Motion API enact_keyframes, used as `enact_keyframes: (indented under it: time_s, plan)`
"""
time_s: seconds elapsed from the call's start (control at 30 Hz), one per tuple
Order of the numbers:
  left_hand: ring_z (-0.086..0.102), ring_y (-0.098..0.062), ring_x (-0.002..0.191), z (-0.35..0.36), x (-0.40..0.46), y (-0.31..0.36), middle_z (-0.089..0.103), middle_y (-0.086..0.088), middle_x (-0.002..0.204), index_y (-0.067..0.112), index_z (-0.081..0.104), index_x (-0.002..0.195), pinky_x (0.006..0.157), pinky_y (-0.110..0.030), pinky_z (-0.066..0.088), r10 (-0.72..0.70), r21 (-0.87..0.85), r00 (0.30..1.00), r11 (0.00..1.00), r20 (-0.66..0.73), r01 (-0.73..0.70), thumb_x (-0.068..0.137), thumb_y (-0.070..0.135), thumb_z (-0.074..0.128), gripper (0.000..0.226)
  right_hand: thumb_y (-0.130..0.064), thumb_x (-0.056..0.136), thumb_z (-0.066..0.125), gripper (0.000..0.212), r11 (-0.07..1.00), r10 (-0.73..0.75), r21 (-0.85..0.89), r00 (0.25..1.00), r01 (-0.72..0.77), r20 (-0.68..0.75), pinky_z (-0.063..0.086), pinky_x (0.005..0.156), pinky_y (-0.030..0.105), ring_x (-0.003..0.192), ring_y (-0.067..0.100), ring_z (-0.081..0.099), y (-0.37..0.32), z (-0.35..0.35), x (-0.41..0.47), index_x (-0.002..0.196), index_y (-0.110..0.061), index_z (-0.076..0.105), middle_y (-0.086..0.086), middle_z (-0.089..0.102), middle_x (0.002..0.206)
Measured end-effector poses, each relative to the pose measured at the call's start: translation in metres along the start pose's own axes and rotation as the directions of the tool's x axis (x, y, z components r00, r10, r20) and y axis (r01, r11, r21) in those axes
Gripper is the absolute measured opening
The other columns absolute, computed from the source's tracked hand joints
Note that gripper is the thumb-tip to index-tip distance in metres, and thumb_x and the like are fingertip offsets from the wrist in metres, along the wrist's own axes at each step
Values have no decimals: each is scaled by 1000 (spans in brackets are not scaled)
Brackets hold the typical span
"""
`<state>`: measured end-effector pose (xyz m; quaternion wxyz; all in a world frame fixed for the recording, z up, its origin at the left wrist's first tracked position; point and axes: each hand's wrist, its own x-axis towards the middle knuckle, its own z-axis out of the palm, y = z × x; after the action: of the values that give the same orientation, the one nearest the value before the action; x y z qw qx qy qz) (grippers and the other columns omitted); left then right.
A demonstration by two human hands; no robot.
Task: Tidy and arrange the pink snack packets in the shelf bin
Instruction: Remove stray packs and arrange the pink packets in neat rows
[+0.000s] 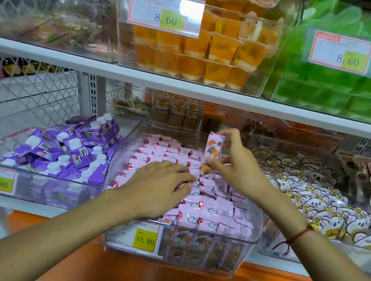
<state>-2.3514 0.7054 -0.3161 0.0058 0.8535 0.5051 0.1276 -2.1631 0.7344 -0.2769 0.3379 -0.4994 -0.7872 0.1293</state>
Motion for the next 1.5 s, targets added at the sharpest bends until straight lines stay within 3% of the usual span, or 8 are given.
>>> enact_keyframes:
  time_s: [0.27, 0.43, 0.57, 0.67, 0.9, 1.1, 1.27, 1.5]
  plan:
    - [32, -10, 133, 2, 1, -2, 37, 13, 148, 38, 42, 139, 106, -25, 25, 10, -39, 1000, 999, -5, -11, 101, 45, 25, 43, -20, 70, 80, 43, 904, -180, -409, 979, 126, -96, 43, 64, 34, 79, 17, 54, -1, -22, 2, 91, -25, 43, -4, 52, 95]
    - [33, -10, 133, 3, 0, -3, 37, 13, 148, 38, 42, 140, 106, -26, 26, 7, -38, 1000, 999, -10, -7, 101, 46, 25, 43, -29, 85, 68, 15, 871, -50, -473, 982, 133, 184, 44, 72, 29, 93, 18, 60, 3, -3, -2, 99, -25, 63, -4, 64, 101]
    - [33, -9, 133, 4, 0, -3, 39, 13, 147, 37, 43, 139, 106, -28, 27, 8, -63, 1000, 998, -25, -10, 100, 45, 27, 42, -22, 95, 41, 35, 833, 98, -538, 921, 131, 377, 42, 97, 34, 123, 21, 46, 6, 1, 2, 123, -31, 61, -4, 61, 127]
    - [36, -9, 129, 2, 3, -5, 44, 16, 141, 38, 46, 136, 103, -29, 32, -1, -90, 999, 996, -35, -3, 99, 45, 33, 40, -17, 94, 37, 41, 834, 128, -534, 892, 140, 433, 37, 104, 38, 128, 22, 40, 6, 0, 5, 128, -29, 57, 1, 57, 133]
    - [37, -12, 129, -2, 36, -2, 42, 13, 144, 33, 48, 135, 97, -29, 33, 12, -126, 999, 992, -44, -18, 101, 39, 32, 38, -19, 91, 52, 17, 877, 57, -481, 988, 19, 143, 48, 82, 34, 97, 21, 60, 9, -8, 20, 104, -26, 62, -2, 65, 109]
    - [33, -18, 135, 0, 42, -6, 35, 7, 152, 34, 48, 137, 108, -34, 28, 40, -12, 996, 999, 78, -39, 101, 43, 28, 41, -31, 92, 57, 23, 849, 169, -529, 942, 10, 289, 47, 85, 31, 105, 21, 59, 18, 8, 37, 111, -24, 66, 1, 64, 115]
    - [29, -16, 138, 3, 33, -5, 28, 7, 155, 35, 38, 142, 109, -31, 26, 59, -38, 996, 998, 60, -56, 102, 43, 25, 43, -26, 82, 69, 6, 909, 124, -416, 975, -36, 187, 45, 72, 27, 87, 17, 60, 21, 10, 35, 86, -21, 71, -5, 66, 90]
    - [30, -15, 137, 4, 31, -4, 34, 8, 151, 38, 36, 142, 108, -31, 25, 57, -32, 997, 998, 53, -56, 103, 40, 24, 41, -19, 86, 62, 11, 946, 95, -324, 977, -29, 189, 53, 77, 38, 79, 15, 61, 21, 8, 35, 76, -23, 66, -8, 66, 80]
